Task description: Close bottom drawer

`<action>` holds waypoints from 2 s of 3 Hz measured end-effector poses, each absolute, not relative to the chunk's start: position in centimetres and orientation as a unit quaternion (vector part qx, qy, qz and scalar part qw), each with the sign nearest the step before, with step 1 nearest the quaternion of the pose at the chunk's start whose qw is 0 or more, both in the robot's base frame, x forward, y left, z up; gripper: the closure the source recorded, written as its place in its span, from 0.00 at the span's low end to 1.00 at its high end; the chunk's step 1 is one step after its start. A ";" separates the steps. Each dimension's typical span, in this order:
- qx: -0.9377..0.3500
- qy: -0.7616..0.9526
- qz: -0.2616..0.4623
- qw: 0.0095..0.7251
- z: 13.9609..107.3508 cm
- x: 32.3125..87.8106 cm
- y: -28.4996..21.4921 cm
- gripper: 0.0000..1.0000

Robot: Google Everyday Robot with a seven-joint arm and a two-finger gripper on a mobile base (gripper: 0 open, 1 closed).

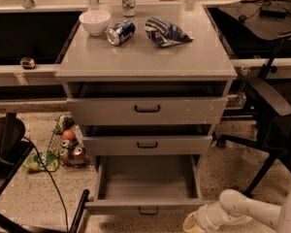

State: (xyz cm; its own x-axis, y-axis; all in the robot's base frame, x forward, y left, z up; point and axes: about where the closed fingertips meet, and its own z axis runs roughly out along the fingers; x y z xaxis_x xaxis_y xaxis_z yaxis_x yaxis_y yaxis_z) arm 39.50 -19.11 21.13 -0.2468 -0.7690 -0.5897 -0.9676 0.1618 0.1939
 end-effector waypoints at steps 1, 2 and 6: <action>-0.618 0.712 0.268 0.199 20.0 41.0 -18.6 1.00; -0.641 0.687 0.260 0.222 19.2 43.2 -18.9 1.00; -0.655 0.663 0.256 0.256 18.3 46.6 -19.4 0.11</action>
Offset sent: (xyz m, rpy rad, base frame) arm 0.0690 -0.0066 -0.0258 0.0546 -0.2142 0.1682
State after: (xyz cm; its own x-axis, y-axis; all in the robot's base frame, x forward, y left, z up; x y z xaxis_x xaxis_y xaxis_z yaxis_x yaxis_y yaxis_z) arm 46.60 -19.41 18.32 -0.0097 -0.7381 -0.6746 -0.9999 0.0099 0.0036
